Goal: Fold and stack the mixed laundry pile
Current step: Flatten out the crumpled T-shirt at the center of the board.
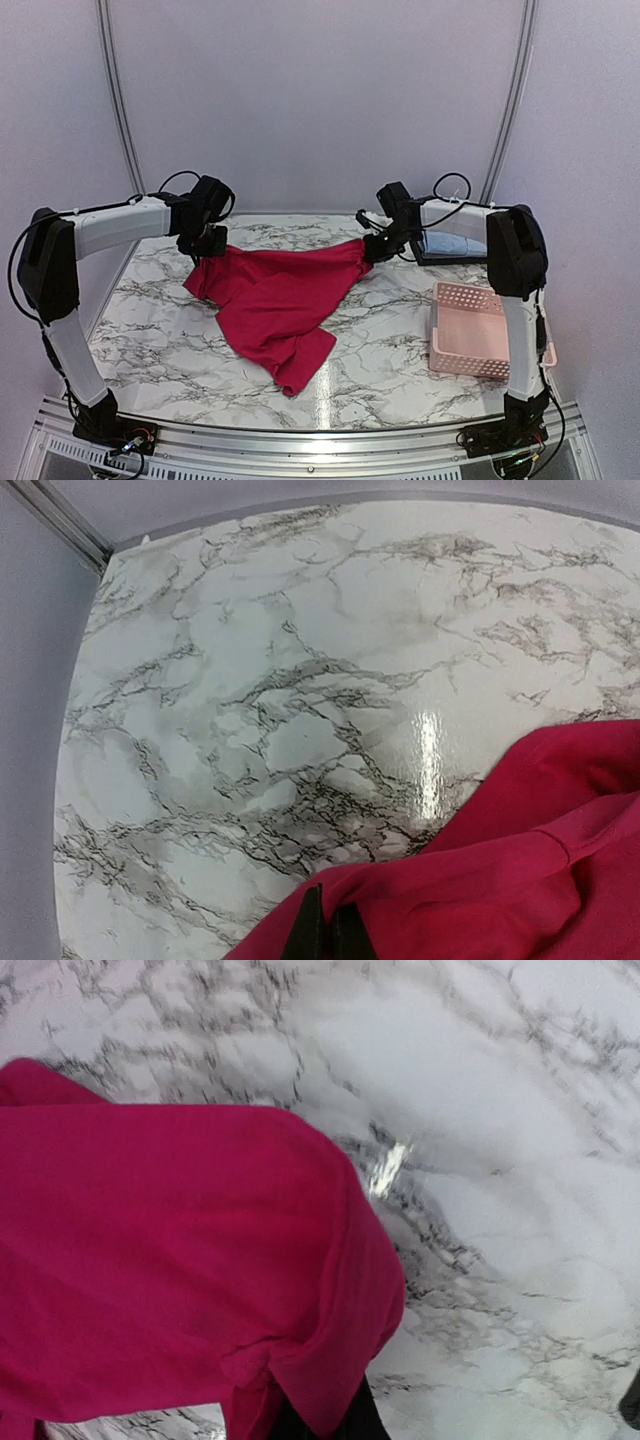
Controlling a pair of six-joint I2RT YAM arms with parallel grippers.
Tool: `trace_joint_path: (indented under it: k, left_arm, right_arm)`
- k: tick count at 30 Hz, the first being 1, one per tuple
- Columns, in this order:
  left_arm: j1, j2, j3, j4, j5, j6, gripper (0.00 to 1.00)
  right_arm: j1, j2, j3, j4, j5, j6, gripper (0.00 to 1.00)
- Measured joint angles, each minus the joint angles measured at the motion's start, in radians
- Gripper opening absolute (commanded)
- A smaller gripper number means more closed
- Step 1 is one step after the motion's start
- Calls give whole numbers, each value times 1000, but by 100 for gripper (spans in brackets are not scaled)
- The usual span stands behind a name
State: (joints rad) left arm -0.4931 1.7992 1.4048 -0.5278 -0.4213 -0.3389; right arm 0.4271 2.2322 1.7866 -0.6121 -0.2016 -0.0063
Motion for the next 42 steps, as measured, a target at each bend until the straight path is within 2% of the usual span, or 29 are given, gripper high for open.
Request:
trace_joint_path:
  k: [4,11,17,26,31,35,38,42]
  left_arm:
    - [7,-20,93,-24,-61,47,0]
    - [16,-154,328,-26,-203,162,0]
    - [15,-278,515,-21,-262,266,0]
    - [-27,-549,527,3,-165,317,0]
    - [-84,-676,527,28,-78,323,0]
    - [-91,-706,544,39,-66,341,0]
    - [-94,-680,550,66,-113,384,0]
    - [-68,-569,543,142,-207,461,0]
  right_arm:
    - [0,-81,104,-25,6,0,0]
    - [0,-254,341,-7,-5,-11,0]
    - [32,-372,428,21,-67,-60,0]
    - [307,-534,430,-3,-5,-177,0]
    - [398,-622,452,-36,54,-188,0]
    - [411,-660,497,-37,57,-175,0]
    - [409,-659,509,-32,57,-162,0]
    - [317,-589,509,-30,22,-97,0]
